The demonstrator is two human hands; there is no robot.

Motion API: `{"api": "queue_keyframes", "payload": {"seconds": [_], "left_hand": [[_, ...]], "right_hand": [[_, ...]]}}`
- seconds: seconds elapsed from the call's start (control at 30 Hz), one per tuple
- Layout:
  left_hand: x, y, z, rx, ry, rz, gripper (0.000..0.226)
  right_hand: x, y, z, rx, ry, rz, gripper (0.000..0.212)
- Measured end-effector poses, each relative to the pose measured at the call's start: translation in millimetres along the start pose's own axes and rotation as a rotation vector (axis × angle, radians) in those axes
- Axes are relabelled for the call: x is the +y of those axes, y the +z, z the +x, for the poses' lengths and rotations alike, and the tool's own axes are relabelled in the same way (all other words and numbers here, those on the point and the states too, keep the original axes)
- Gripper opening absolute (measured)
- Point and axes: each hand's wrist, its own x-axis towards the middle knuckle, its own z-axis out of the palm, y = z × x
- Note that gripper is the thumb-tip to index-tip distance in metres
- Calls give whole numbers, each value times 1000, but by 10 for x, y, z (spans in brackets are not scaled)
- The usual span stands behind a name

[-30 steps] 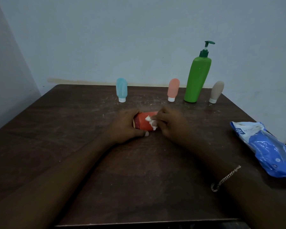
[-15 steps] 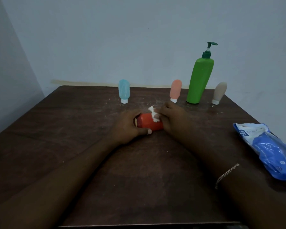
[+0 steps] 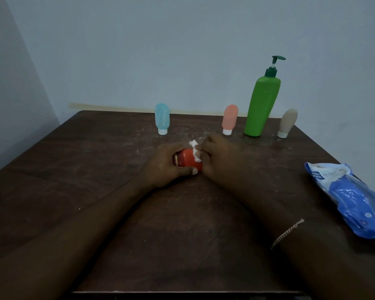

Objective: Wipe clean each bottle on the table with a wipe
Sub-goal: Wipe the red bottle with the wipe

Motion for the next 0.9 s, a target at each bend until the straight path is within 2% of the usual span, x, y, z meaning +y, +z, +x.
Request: {"api": "queue_keyframes", "payload": {"seconds": [0.13,0.3,0.37,0.47,0.53,0.6,0.7,0.83,0.9], "left_hand": [[-73,-5,33,-32,-24,-32,59],[-76,-7,53,-69,-12,-42,59],[-85,-5,59,-64,-22,-43,59],[-110,4,73,-59,-43,-38,59],[-130,6,78,-66,-57,-55,61],[-106,-2,71,-73,-44,-60,62],[-62,11,51,-49,-5,7,63],[-72,16,25,19,73,147,63],[-66,14,20,23,105,179,61]], "right_hand": [[89,-88,-124,-91,-65,-49,19],[392,-196,-72,63,117,44,19],[283,-116,-8,82,89,90,17],[189,-50,-58,-12,-10,71,14],[263,-130,-125,-81,-3,42,19],[390,-208,-133,-46,61,28,21],[446,-203,-28,48,159,54,21],[272,-112,-36,25,55,49,20],[341,-153,-87,20,96,53,21]]}}
